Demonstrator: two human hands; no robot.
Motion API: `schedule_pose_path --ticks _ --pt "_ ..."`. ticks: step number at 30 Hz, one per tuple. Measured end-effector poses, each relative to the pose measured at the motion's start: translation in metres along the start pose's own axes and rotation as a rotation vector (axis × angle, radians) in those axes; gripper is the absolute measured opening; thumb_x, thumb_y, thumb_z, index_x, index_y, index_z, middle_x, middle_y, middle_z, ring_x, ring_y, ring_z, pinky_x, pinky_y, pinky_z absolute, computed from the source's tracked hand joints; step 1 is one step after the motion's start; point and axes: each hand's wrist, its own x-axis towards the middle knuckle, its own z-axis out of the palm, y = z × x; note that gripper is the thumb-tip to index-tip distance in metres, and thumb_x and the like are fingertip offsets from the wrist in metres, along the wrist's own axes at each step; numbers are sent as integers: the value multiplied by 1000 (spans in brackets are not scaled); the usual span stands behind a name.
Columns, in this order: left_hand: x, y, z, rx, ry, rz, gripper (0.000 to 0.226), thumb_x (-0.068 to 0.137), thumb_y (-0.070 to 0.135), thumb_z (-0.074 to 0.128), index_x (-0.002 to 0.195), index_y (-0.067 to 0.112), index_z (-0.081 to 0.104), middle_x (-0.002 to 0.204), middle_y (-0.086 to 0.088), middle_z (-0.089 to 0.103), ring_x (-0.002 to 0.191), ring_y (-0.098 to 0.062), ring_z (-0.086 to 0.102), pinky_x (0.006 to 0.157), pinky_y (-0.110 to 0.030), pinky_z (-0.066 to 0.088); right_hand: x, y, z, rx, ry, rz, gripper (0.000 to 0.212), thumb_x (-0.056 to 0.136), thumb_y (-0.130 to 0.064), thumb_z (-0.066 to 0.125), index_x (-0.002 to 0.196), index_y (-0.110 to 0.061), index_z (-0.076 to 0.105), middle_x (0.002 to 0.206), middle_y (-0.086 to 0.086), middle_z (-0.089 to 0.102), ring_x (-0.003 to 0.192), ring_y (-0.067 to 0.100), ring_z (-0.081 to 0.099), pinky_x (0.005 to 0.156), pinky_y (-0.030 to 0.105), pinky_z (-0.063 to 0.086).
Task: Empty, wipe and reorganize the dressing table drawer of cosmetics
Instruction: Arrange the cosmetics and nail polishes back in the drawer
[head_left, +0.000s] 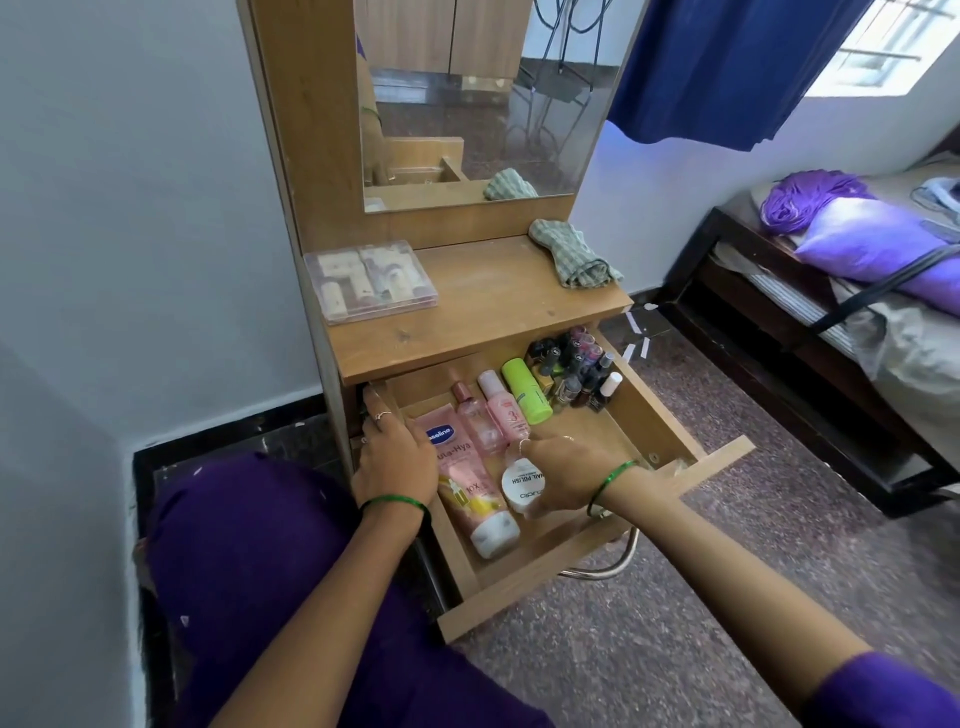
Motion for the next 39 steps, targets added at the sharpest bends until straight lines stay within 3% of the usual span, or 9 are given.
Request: schedule_pose_path --ticks 6,9,13,17,23,27,32,35,39 --pt "1 -1 2 6 10 -7 54 98 28 33 145 15 12 130 -16 49 107 -36 57 78 -46 46 1 -4 2 -41 16 -15 63 72 -37 77 118 -8 46 113 4 44 102 24 50 70 28 39" --pt "1 -1 3 10 19 -1 54 97 27 34 145 15 13 128 -15 51 104 -34 58 73 -42 45 5 -3 6 -6 2 -26 66 73 -36 77 123 -8 44 126 7 43 112 26 49 88 33 40" --pt "1 -1 4 30 20 5 55 98 27 34 146 13 12 127 -15 51 103 -32 59 67 -38 39 4 -2 -4 9 32 -60 60 80 -34 71 126 -6 45 130 8 43 115 26 49 95 34 41" --pt "1 -1 3 32 38 4 53 97 27 34 144 12 15 123 -15 53 100 -31 60 68 -40 43 0 -17 -42 88 263 -181 42 89 -25 59 124 -3 50 120 9 49 109 25 52 88 24 39" --pt "0 0 2 23 13 -8 54 97 27 36 145 13 15 127 -14 51 105 -31 58 72 -39 43 40 -44 -85 227 691 -261 38 84 -31 65 118 -16 56 125 3 45 108 27 53 92 40 46" --pt "0 1 1 32 3 -6 57 97 27 35 147 14 10 130 -13 49 106 -29 57 73 -39 43 83 -63 -103 149 793 -233 52 80 -40 68 125 -16 54 134 4 45 110 31 53 93 39 41" --pt "1 1 0 33 2 -6 59 97 29 34 148 15 6 133 -12 47 110 -29 56 80 -43 48 118 -69 -112 11 791 -277 61 79 -47 68 127 -14 52 135 8 46 112 34 53 94 39 39" --pt "2 -1 1 28 11 -2 60 97 31 34 148 15 6 132 -10 48 106 -27 59 79 -43 52 126 -64 -120 -73 775 -349 66 76 -59 60 121 -11 57 129 10 52 113 34 54 94 41 42" --pt "1 0 3 8 31 -10 60 97 30 35 148 16 7 133 -9 47 107 -25 59 78 -42 53 133 -57 -121 -333 899 -428 63 77 -66 45 105 -12 65 112 8 65 94 28 65 79 36 51"
